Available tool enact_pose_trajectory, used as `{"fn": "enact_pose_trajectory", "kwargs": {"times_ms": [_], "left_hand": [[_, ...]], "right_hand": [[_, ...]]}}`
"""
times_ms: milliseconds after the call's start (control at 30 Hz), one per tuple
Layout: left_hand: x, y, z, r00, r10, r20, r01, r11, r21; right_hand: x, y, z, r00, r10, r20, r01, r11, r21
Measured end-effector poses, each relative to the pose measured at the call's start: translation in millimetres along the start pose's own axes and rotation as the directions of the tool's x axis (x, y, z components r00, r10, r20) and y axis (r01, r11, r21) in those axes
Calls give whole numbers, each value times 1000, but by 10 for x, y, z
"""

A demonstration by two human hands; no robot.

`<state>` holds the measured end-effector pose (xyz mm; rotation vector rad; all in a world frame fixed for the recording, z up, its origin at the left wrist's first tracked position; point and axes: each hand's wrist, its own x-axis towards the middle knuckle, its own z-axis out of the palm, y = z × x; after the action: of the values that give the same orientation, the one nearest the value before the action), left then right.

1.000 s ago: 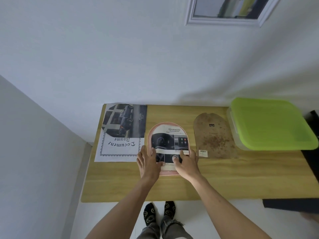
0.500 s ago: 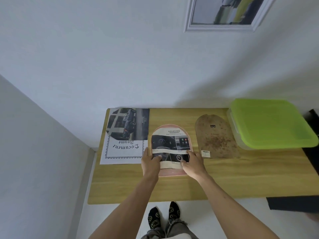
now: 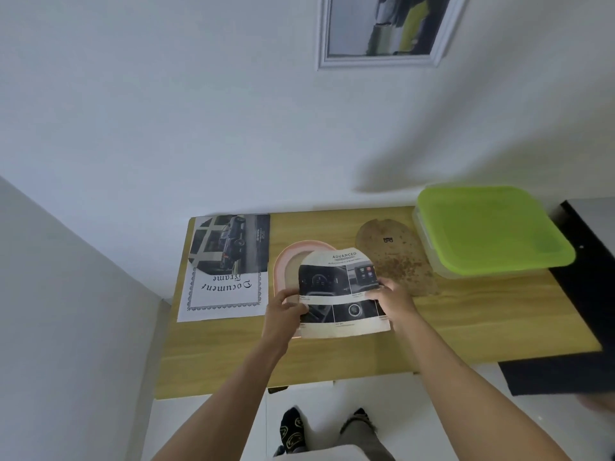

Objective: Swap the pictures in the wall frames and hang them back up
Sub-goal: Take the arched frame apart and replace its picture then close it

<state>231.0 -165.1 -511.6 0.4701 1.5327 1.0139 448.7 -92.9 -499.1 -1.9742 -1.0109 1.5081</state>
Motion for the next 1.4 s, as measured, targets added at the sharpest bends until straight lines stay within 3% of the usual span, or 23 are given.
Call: {"fn": "enact_pose_trajectory", "kwargs": {"times_ms": [367, 667, 1000, 1067, 1167, 1233, 1300, 1400], "left_hand": [[-121, -271, 1085, 968, 16, 251, -95, 946, 308], [-203, -677, 2478, 976, -16, 217, -114, 813, 572], [-133, -834, 3378, 986, 15, 165, -121, 743, 658], [-165, -843, 3440, 982, 42, 182, -165, 652, 740], [-219, -895, 3468, 932, 163, 323, -356, 259, 898], [-221, -950, 3459, 874, 199, 444, -462, 52, 885], [-181, -1010, 3456, 838, 138, 529, -524, -72, 849], [-135, -1077, 3497, 831, 42, 555, -547, -116, 829]], "right_hand": [[188, 540, -1274, 1000, 14, 13, -12, 993, -114], [531, 1043, -2577, 998, 40, -46, -50, 966, -253], [965, 1169, -3215, 995, -71, -66, 29, 867, -498], [1000, 1188, -3231, 988, -130, -86, 52, 793, -607], [1005, 1261, -3206, 942, -320, -102, 106, 572, -814], [976, 1318, -3161, 901, -434, -3, 214, 449, -868], [968, 1390, -3113, 892, -442, 96, 278, 367, -888], [941, 1460, -3079, 895, -428, 125, 289, 343, -894]]}}
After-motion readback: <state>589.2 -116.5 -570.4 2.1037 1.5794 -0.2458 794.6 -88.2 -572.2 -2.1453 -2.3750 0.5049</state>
